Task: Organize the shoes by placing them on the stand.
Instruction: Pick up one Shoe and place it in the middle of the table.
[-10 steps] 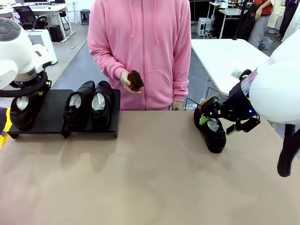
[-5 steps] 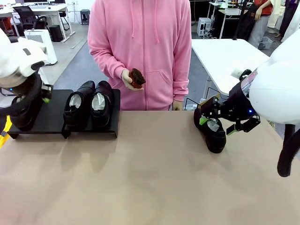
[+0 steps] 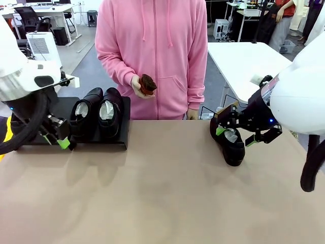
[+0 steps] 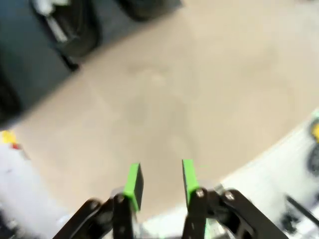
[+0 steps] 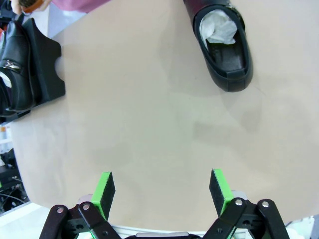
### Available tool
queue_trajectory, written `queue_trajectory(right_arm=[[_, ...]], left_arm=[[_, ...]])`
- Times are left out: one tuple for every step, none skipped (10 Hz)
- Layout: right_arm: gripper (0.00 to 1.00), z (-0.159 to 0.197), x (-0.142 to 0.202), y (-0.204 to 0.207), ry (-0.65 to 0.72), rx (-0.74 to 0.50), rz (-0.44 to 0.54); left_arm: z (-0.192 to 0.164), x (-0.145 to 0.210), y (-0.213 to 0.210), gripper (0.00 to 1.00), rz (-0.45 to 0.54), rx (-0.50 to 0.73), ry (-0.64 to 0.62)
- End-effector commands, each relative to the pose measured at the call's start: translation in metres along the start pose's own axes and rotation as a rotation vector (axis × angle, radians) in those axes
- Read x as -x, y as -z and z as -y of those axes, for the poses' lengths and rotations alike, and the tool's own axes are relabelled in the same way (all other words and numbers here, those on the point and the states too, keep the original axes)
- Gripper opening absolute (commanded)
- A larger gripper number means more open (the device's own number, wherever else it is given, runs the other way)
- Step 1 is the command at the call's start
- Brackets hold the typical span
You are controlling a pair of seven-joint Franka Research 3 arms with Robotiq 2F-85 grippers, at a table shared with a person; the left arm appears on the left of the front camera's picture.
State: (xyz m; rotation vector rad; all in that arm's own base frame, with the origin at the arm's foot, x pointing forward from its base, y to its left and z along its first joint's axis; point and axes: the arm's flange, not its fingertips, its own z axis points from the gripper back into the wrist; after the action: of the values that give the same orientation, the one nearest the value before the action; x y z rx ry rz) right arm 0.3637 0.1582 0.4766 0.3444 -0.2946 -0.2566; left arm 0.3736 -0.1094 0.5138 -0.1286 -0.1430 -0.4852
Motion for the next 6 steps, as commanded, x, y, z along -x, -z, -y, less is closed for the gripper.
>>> queue_trajectory(right_arm=[[1.0,0.0,-0.004,-0.001,-0.017,-0.019,-0.004],[1.0,0.0,-0.004,-0.001,-0.017,-0.019,-0.004],[1.0,0.0,-0.004,-0.001,-0.017,-0.019,-0.004],[1.0,0.0,-0.004,-0.001,-0.017,-0.019,-0.004],[1.0,0.0,0.0,0.0,0.0,0.0,0.0],[1.0,-0.006,-0.008,0.002,-0.034,0.059,0.075]], left_arm=[[-0.019,-0.009,-0.012,0.44,-0.056,0.183,0.058],[-0.021,-0.008,-0.013,0.44,-0.066,0.232,0.094],[-0.024,-0.011,-0.013,0.44,-0.054,0.233,0.029],[-0.028,-0.012,-0.016,0.44,-0.006,0.196,-0.052],[-0.034,-0.016,-0.017,0.44,0.025,0.167,-0.117],[-0.024,-0.007,-0.012,0.44,-0.041,0.216,0.028]])
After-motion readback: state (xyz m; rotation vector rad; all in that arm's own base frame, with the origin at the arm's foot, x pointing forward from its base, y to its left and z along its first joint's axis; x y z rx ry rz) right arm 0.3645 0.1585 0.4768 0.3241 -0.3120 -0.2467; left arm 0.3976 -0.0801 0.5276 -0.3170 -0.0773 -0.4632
